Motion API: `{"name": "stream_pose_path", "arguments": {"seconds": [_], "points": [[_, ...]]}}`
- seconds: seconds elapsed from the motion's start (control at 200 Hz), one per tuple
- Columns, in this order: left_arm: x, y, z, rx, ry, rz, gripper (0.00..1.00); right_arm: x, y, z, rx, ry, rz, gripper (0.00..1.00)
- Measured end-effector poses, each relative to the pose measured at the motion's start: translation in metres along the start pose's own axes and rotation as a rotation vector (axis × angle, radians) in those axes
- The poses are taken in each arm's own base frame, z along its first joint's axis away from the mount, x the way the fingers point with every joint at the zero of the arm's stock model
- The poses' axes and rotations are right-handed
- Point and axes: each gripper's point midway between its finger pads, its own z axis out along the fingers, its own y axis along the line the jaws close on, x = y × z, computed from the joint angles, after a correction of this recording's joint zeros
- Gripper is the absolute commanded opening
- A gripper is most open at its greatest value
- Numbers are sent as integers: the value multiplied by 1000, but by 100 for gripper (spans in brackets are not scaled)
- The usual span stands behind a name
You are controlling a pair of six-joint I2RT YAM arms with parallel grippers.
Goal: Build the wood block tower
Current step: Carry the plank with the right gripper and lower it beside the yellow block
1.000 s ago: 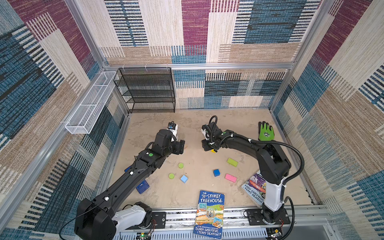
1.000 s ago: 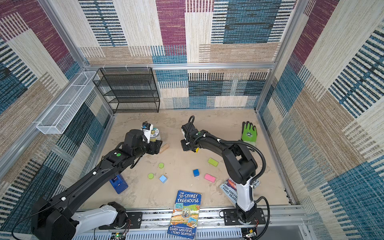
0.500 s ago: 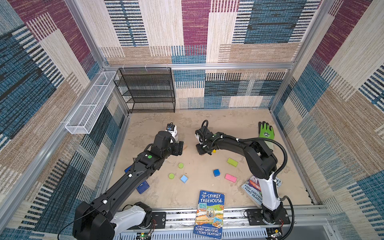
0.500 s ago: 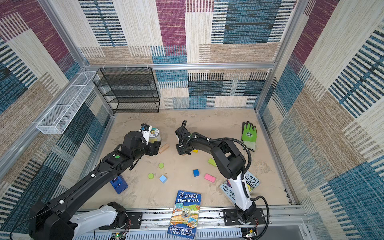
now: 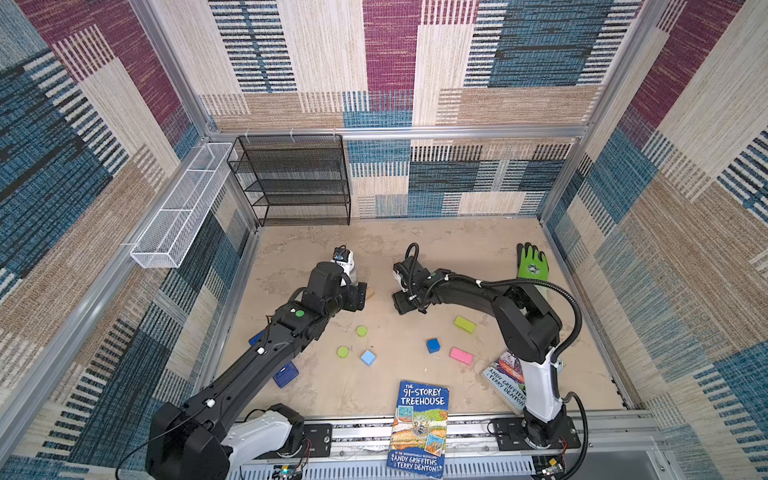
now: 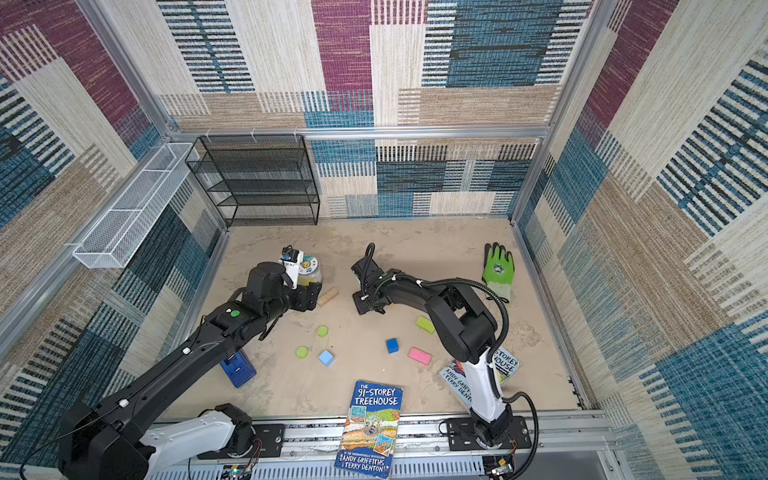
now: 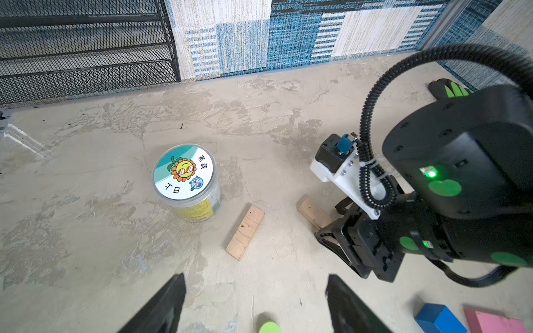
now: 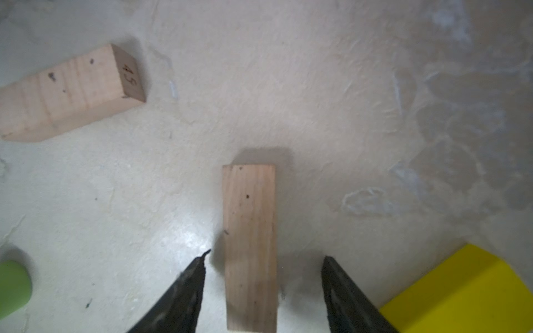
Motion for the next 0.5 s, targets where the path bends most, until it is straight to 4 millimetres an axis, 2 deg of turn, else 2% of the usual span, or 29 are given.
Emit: {"name": "stream_pose_path", "arguments": {"seconds": [0.18,0.496], "points": [[0,0,0,0,0,0,81,2,-5,1,19,-19,6,54],[1,0,0,-1,1,0,81,6,-10,0,44,-38,10,55]]}}
